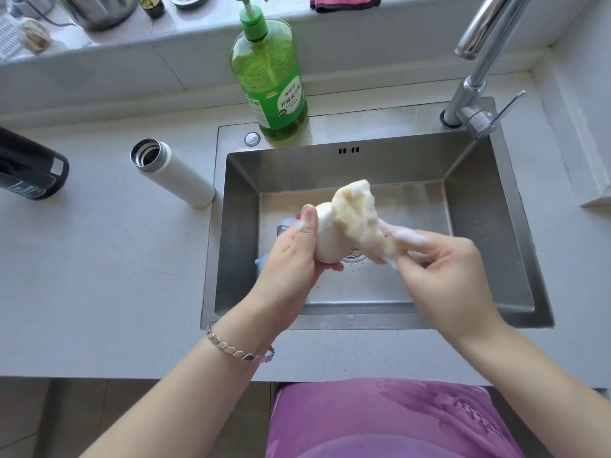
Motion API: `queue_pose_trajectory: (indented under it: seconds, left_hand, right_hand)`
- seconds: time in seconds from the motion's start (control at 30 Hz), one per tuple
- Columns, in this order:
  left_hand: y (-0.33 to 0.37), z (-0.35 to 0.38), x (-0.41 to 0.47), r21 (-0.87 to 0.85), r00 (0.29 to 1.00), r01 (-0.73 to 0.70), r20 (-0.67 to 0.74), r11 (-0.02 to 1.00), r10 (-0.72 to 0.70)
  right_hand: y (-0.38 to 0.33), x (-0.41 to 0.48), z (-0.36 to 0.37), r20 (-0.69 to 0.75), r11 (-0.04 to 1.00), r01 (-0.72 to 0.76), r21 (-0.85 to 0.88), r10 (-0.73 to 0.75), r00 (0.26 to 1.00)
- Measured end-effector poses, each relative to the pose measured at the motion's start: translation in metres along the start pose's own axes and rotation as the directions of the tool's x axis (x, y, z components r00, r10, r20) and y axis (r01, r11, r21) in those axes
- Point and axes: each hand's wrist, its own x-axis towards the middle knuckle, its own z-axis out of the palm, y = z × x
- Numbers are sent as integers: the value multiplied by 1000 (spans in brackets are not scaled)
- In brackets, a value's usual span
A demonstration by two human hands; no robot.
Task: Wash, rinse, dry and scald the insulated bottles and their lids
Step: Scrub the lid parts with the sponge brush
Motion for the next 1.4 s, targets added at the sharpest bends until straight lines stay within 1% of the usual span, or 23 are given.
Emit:
queue_pose_trajectory:
  seconds: [0.13, 0.17, 0.23, 0.3, 0.37, 0.43, 0.5, 0.57, 0.63, 0.67, 0.7, 0.77, 0.8, 0.83, 0.9, 0.93, 0.97, 1.03, 1.07, 1.17, 1.23, 1.3, 1.4]
  left_hand:
    - [1, 2, 0, -55, 1000, 0, 19, 998, 1]
    - [2, 1, 0, -60, 1000, 11, 8, 998, -11]
    - [3, 0, 1, -81, 999, 23, -21, 996, -24]
    - [4, -2, 2, -84, 999, 20, -36, 996, -24]
    - [5, -4, 4, -117, 997, 40, -62, 992, -48]
    - [5, -6, 5, -199, 990, 95, -88, 975, -114]
    - [3, -5, 6, -263, 983, 127, -97, 956, -157]
    - [1, -2, 7, -287, 982, 108, -118, 952, -147]
    - [1, 2, 5, -297, 983, 65, -143, 953, -112]
    - [1, 3, 5, -311, 984, 50, -146, 949, -99]
    - [0, 4, 4, -324, 986, 40, -141, 945, -90]
    - [-2, 6, 1, -352, 989, 35, -123, 935, -83]
    - [-2, 7, -1, -368, 990, 32, -117, 929, -81]
    - [-3, 8, -1, -384, 991, 22, -113, 923, -71]
    - [0, 8, -1, -410, 993, -8, -110, 912, -41]
    - [2, 8, -2, -410, 994, -18, -107, 912, -29]
    - [2, 9, -3, -400, 994, -24, -104, 916, -19]
    - [1, 10, -4, -373, 994, -29, -104, 927, -11]
    - [0, 9, -4, -365, 994, -31, -113, 931, -11]
    - [-1, 5, -3, -337, 994, -49, -104, 940, 14]
    - [-1, 2, -4, -279, 996, -42, -83, 959, 20]
    - [-2, -1, -3, -177, 995, -37, -94, 983, 20]
    - [-2, -5, -1, 6, 993, -100, -69, 995, 101]
  right_hand:
    - [-10, -8, 6, 18, 993, 113, 18, -113, 993]
    - [-6, -6, 5, 11, 996, 89, 9, -89, 996]
    - [9, 4, -1, -18, 999, -27, -24, 26, 999]
    - [28, 9, -9, -45, 988, -148, -33, 146, 988]
    - [35, 8, -14, -97, 976, -214, -50, 208, 973]
    - [29, 7, -15, -117, 984, -169, -52, 162, 980]
    - [20, 5, -7, -76, 997, -75, -35, 72, 994]
    - [12, -5, 9, -7, 998, 10, -55, -10, 1000]
    - [9, -16, 22, 40, 980, 143, -136, -139, 990]
    - [11, -17, 23, 48, 971, 183, -153, -178, 983]
    - [16, -14, 21, 37, 973, 171, -158, -167, 985]
    - [19, -6, 14, -17, 986, 72, -152, -76, 997]
    - [19, -4, 12, -32, 984, 63, -168, -69, 997]
    - [15, -5, 12, -31, 978, 95, -188, -102, 994]
    - [6, -12, 15, 23, 960, 204, -190, -203, 979]
    - [5, -13, 15, 42, 959, 225, -173, -222, 974]
    - [7, -11, 13, 38, 964, 211, -161, -207, 978]
    - [15, -1, 8, -18, 978, 123, -168, -128, 992]
    - [16, 2, 7, -35, 980, 102, -172, -110, 993]
    - [8, 0, 6, -12, 973, 168, -156, -172, 985]
    - [7, -5, 0, 6, 966, 199, -166, -201, 980]
    - [13, -3, -8, 0, 975, 132, -179, -134, 991]
    - [20, 1, -19, -60, 985, -48, -165, 39, 997]
